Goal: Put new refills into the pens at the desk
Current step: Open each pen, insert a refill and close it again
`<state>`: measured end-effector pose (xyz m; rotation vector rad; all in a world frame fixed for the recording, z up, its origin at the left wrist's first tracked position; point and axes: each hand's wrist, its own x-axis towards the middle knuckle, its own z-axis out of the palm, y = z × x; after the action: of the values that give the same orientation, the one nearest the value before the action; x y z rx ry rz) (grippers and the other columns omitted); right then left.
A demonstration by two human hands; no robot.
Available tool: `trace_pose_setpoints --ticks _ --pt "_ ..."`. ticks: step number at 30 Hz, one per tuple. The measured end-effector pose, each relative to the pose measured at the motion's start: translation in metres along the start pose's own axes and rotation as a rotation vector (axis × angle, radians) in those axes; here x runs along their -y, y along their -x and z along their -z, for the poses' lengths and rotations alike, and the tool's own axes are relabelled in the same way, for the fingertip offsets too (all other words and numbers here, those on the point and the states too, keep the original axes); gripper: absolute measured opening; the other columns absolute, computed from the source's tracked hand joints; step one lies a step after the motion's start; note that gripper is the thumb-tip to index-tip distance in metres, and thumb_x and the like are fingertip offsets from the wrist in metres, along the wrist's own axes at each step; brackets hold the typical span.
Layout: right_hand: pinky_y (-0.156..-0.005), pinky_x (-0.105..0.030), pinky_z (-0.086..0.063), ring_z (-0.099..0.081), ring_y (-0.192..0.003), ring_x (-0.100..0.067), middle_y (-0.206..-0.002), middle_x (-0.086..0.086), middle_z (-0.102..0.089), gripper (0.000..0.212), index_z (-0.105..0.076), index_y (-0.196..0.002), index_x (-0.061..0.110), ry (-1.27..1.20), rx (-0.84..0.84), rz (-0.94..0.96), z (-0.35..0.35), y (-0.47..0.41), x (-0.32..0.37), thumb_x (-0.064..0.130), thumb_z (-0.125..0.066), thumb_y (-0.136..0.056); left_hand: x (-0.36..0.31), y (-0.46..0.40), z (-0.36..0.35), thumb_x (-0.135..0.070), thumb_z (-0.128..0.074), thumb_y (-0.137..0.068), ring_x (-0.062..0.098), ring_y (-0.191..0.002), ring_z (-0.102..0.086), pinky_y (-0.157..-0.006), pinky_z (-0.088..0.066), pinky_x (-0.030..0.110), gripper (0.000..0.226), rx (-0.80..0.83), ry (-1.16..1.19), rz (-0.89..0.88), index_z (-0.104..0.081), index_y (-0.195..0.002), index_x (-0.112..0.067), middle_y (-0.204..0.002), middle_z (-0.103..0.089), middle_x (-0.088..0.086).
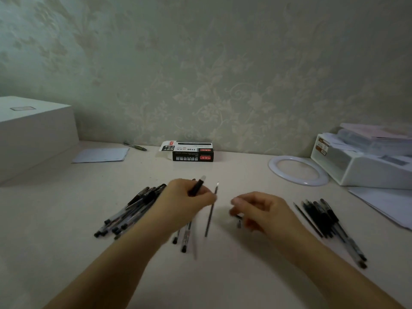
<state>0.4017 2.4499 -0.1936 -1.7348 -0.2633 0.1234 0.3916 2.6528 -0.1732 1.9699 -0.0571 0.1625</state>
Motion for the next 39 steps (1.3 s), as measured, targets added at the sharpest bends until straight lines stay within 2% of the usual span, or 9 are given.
trace_pose_setpoints --ticks 3,5,8,12,17,25,34,36,39 --pt "-0.061 -0.017 -0.051 -0.062 -0.062 -0.008 -0.088 -0.006 -0.077 0.019 -0.076 -0.092 0.013 -0.003 0.173 -0.054 -0.011 0.004 -0.003 0.030 -0.074 -0.082 0.003 0.004 -0.025 -0.024 -0.072 -0.078 0.001 -0.044 -0.043 -0.043 -0.036 0.011 0.011 -0.006 0.081 -0.046 -0.071 -0.068 -0.019 -0.050 -0.052 -0.010" --pt "-0.062 -0.017 -0.052 -0.063 -0.063 -0.008 -0.085 -0.007 -0.077 0.013 -0.075 -0.092 0.010 -0.007 0.166 -0.062 -0.011 0.004 -0.005 0.021 -0.069 -0.089 0.005 0.005 -0.035 -0.021 -0.069 -0.081 -0.001 -0.047 -0.047 -0.048 -0.039 0.011 0.012 0.004 0.113 -0.068 -0.071 -0.069 -0.017 -0.052 -0.055 -0.010" --pt "-0.061 -0.022 -0.053 -0.064 -0.062 -0.013 -0.078 -0.010 -0.074 0.016 -0.070 -0.088 0.006 -0.056 0.003 -0.069 -0.007 -0.002 -0.005 0.016 -0.060 -0.096 0.010 0.005 -0.042 -0.031 -0.062 -0.090 0.002 -0.048 -0.041 -0.052 -0.036 0.019 0.016 0.021 0.104 -0.102 -0.066 -0.084 -0.017 -0.052 -0.048 -0.013" --pt "-0.060 -0.022 -0.056 -0.071 -0.068 -0.016 -0.080 -0.009 -0.075 0.021 -0.059 -0.094 0.003 -0.376 -0.281 -0.033 0.008 -0.008 0.001 0.016 -0.046 -0.103 0.014 0.006 -0.041 -0.039 -0.044 -0.099 0.003 -0.050 -0.041 -0.051 -0.039 0.021 0.016 0.153 -0.003 -0.145 -0.059 -0.097 -0.037 -0.063 -0.050 -0.009" --pt "-0.060 -0.020 -0.057 -0.075 -0.075 -0.019 -0.084 -0.012 -0.076 0.022 -0.054 -0.099 0.002 -0.572 -0.318 0.008 0.015 -0.009 0.004 0.017 -0.039 -0.106 0.013 0.006 -0.040 -0.037 -0.045 -0.098 0.005 -0.052 -0.044 -0.052 -0.042 0.023 0.018 0.181 -0.045 -0.200 -0.062 -0.094 -0.041 -0.064 -0.057 -0.009" --pt "-0.061 -0.020 -0.057 -0.075 -0.080 -0.022 -0.088 -0.015 -0.076 0.022 -0.053 -0.096 0.004 -0.526 -0.270 0.015 0.011 -0.010 -0.002 0.018 -0.039 -0.106 0.012 0.006 -0.040 -0.037 -0.047 -0.098 -0.001 -0.055 -0.048 -0.057 -0.045 0.023 0.020 0.167 -0.040 -0.198 -0.066 -0.092 -0.036 -0.067 -0.062 -0.010" --pt "-0.065 -0.021 -0.057 -0.075 -0.082 -0.024 -0.090 -0.014 -0.075 0.019 -0.053 -0.099 0.005 -0.419 -0.207 0.064 0.013 -0.010 -0.005 0.019 -0.041 -0.105 0.012 0.007 -0.038 -0.039 -0.049 -0.097 0.008 -0.057 -0.048 -0.057 -0.044 0.027 0.019 0.185 -0.029 -0.197 -0.067 -0.089 -0.037 -0.068 -0.063 -0.009" --pt "-0.067 -0.021 -0.057 -0.074 -0.082 -0.022 -0.089 -0.009 -0.076 0.018 -0.061 -0.097 0.009 -0.268 -0.183 0.069 0.013 -0.009 -0.006 0.021 -0.050 -0.102 0.011 0.008 -0.039 -0.038 -0.050 -0.096 0.008 -0.056 -0.047 -0.056 -0.043 0.026 0.018 0.200 -0.046 -0.211 -0.067 -0.091 -0.036 -0.068 -0.063 -0.010" --pt "-0.063 -0.017 -0.052 -0.067 -0.071 -0.005 -0.082 0.008 -0.074 0.012 -0.073 -0.086 0.029 0.098 -0.092 0.108 0.008 -0.006 -0.008 0.036 -0.065 -0.090 0.010 0.009 -0.040 -0.037 -0.050 -0.096 0.007 -0.056 -0.051 -0.057 -0.046 0.028 0.016 0.214 -0.070 -0.232 -0.065 -0.093 -0.032 -0.071 -0.065 -0.008"
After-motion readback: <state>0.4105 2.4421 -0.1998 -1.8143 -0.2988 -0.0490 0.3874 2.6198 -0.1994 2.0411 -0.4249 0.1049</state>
